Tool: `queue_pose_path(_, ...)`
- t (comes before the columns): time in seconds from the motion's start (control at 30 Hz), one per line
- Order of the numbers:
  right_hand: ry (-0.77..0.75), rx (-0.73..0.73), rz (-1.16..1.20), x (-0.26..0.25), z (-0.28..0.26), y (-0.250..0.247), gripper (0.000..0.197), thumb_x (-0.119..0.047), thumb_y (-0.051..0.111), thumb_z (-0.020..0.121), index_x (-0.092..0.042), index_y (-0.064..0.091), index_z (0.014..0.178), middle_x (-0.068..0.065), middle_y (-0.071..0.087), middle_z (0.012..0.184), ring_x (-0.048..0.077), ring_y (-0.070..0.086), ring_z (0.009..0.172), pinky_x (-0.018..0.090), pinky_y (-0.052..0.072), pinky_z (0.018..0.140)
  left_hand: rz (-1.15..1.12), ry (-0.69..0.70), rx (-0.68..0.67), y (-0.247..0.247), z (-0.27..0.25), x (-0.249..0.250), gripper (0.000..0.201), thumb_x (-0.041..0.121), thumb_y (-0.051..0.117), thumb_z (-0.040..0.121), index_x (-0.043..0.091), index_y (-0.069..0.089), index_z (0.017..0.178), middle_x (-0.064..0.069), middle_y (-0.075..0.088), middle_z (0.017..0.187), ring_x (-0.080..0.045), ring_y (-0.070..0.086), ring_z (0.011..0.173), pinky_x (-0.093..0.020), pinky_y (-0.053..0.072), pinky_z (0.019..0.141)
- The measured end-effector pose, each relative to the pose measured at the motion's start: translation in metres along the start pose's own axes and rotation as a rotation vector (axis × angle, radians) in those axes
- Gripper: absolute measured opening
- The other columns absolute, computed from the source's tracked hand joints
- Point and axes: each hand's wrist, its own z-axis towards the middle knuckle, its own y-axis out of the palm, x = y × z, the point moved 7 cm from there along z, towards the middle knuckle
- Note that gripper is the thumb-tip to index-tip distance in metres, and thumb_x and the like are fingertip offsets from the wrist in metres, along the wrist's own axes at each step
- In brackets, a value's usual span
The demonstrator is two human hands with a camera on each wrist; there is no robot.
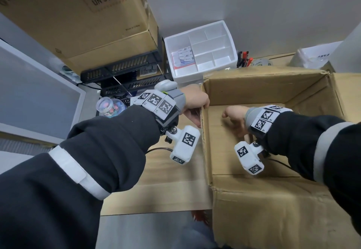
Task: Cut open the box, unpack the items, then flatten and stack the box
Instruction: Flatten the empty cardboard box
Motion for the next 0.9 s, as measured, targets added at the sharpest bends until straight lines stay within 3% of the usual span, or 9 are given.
queue_pose_path(0.1,-0.03,0.007,-0.037,-0.004,-0.001,-0.002,0.051,-0.022,0.041,0.102,0.003,0.031,0.146,0.023,0.042,0.138,0.036,0.044,0.125,0.052,0.033,0.113,-0.005,0.004,0.0,-0.001,-0.002,0.001,0.035,-0.005,0.046,0.086,-0.019,0.056,0.116,-0.042,0.067,0.095,-0.051,0.072,0.078,-0.058,0.061,0.071)
queue_pose_path(0.2,-0.027,-0.004,-0.022,-0.004,0.001,0.0,0.023,-0.023,0.043,0.099,-0.007,0.04,0.116,0.018,0.039,0.114,0.033,0.043,0.107,0.052,0.036,0.111,0.004,0.012,0.009,-0.004,-0.002,0.002,0.034,-0.006,0.046,0.086,-0.019,0.057,0.115,-0.043,0.067,0.096,-0.051,0.072,0.078,-0.058,0.061,0.071)
queue_pose_path(0.33,-0.026,0.012,0.013,-0.003,0.002,0.002,0.027,-0.024,0.046,0.097,-0.008,0.041,0.119,0.018,0.044,0.117,0.037,0.049,0.116,0.05,0.04,0.106,0.011,0.017,0.014,-0.005,-0.003,0.002,0.034,-0.006,0.047,0.085,-0.018,0.058,0.115,-0.041,0.068,0.094,-0.049,0.073,0.078,-0.056,0.062,0.073)
queue_pose_path(0.43,-0.023,0.018,0.049,0.0,0.005,0.001,0.015,-0.022,0.048,0.094,-0.008,0.046,0.099,0.015,0.046,0.098,0.034,0.048,0.097,0.048,0.041,0.103,0.021,0.021,0.014,-0.005,-0.005,0.003,0.034,-0.007,0.046,0.085,-0.019,0.061,0.113,-0.039,0.069,0.093,-0.047,0.074,0.079,-0.053,0.062,0.075)
queue_pose_path(0.53,-0.031,0.042,0.061,0.003,0.012,-0.003,0.019,-0.019,0.049,0.089,-0.012,0.039,0.074,0.009,0.039,0.074,0.029,0.044,0.072,0.045,0.043,0.096,0.036,0.036,0.025,-0.007,-0.008,0.004,0.033,-0.007,0.046,0.086,-0.02,0.06,0.112,-0.039,0.069,0.093,-0.046,0.074,0.079,-0.053,0.062,0.076)
queue_pose_path(0.63,-0.047,0.055,0.052,0.0,0.013,-0.007,0.015,-0.016,0.048,0.086,-0.014,0.04,0.073,0.007,0.038,0.071,0.024,0.037,0.059,0.042,0.044,0.089,0.026,0.056,0.032,-0.009,-0.014,0.007,0.023,-0.007,0.046,0.088,-0.017,0.058,0.104,-0.038,0.067,0.086,-0.05,0.073,0.077,-0.056,0.062,0.074)
queue_pose_path(0.73,-0.049,0.058,0.04,-0.001,0.013,-0.009,0.003,-0.015,0.048,0.083,-0.017,0.046,0.084,0.005,0.039,0.072,0.023,0.036,0.058,0.04,0.045,0.083,0.012,0.06,0.043,-0.012,-0.02,0.009,0.023,-0.006,0.045,0.088,-0.015,0.058,0.105,-0.04,0.067,0.088,-0.05,0.073,0.076,-0.055,0.062,0.072)
queue_pose_path(0.83,-0.069,0.05,0.038,-0.003,0.012,-0.008,0.014,-0.018,0.05,0.082,-0.02,0.049,0.096,0.004,0.041,0.075,0.023,0.039,0.06,0.038,0.046,0.079,-0.004,0.053,0.062,-0.014,-0.024,0.012,0.028,-0.007,0.045,0.087,-0.02,0.06,0.107,-0.042,0.067,0.094,-0.049,0.073,0.077,-0.054,0.062,0.074)
queue_pose_path(0.9,-0.081,0.042,0.046,-0.003,0.004,-0.005,0.019,-0.021,0.051,0.087,-0.018,0.048,0.105,0.006,0.049,0.089,0.024,0.047,0.069,0.041,0.048,0.083,-0.018,0.042,0.068,-0.015,-0.027,0.013,0.033,-0.007,0.044,0.087,-0.021,0.058,0.113,-0.043,0.067,0.094,-0.049,0.073,0.078,-0.054,0.062,0.076)
